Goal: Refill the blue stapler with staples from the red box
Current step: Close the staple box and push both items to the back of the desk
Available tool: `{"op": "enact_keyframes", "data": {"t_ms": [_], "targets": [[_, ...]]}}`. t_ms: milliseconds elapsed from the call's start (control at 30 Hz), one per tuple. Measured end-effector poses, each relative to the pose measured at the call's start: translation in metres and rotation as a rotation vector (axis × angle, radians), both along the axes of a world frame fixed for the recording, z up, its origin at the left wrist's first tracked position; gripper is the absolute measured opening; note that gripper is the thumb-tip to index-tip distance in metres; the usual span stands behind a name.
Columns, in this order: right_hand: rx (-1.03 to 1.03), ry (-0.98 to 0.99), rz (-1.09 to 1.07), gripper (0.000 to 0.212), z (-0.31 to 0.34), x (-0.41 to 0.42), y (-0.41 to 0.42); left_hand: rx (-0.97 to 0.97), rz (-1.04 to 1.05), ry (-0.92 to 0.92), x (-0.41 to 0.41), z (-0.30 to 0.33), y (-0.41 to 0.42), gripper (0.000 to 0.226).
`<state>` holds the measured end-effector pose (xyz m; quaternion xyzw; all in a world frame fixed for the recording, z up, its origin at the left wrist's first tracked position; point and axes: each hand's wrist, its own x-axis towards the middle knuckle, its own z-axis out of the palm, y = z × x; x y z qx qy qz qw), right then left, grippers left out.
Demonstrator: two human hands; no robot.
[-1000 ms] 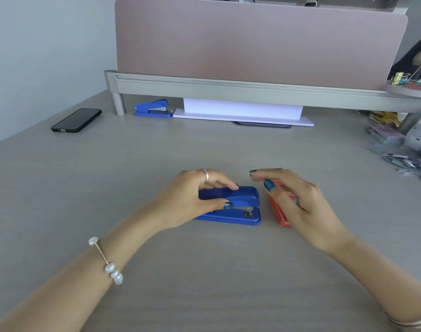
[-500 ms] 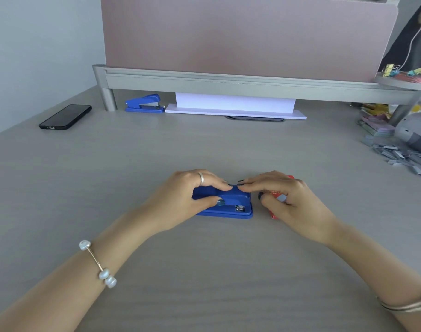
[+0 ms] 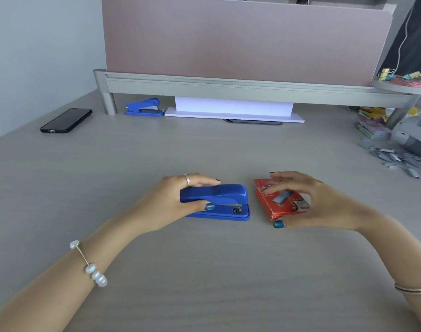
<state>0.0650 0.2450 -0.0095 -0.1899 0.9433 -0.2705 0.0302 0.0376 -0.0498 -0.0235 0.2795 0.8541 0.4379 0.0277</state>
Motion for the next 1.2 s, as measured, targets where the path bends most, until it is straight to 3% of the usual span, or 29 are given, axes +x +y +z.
{"op": "enact_keyframes", "data": {"t_ms": [233,400,1033,1200], "targets": [[-0.002,0.127,0.018,0.055,-0.012,-0.004,-0.008,0.015,-0.003,0.008,0.001,-0.001,0.001,0.042],[0.004,0.063,0.042,0.057,-0.008,-0.001,-0.007,0.037,0.005,-0.017,0.004,-0.001,0.003,0.042],[-0.093,0.120,-0.005,0.052,-0.013,-0.008,-0.010,-0.076,0.036,0.036,0.002,-0.005,0.004,0.046],[-0.208,0.119,-0.036,0.046,-0.004,-0.010,-0.012,-0.099,0.015,0.049,-0.012,-0.003,0.008,0.042]]}}
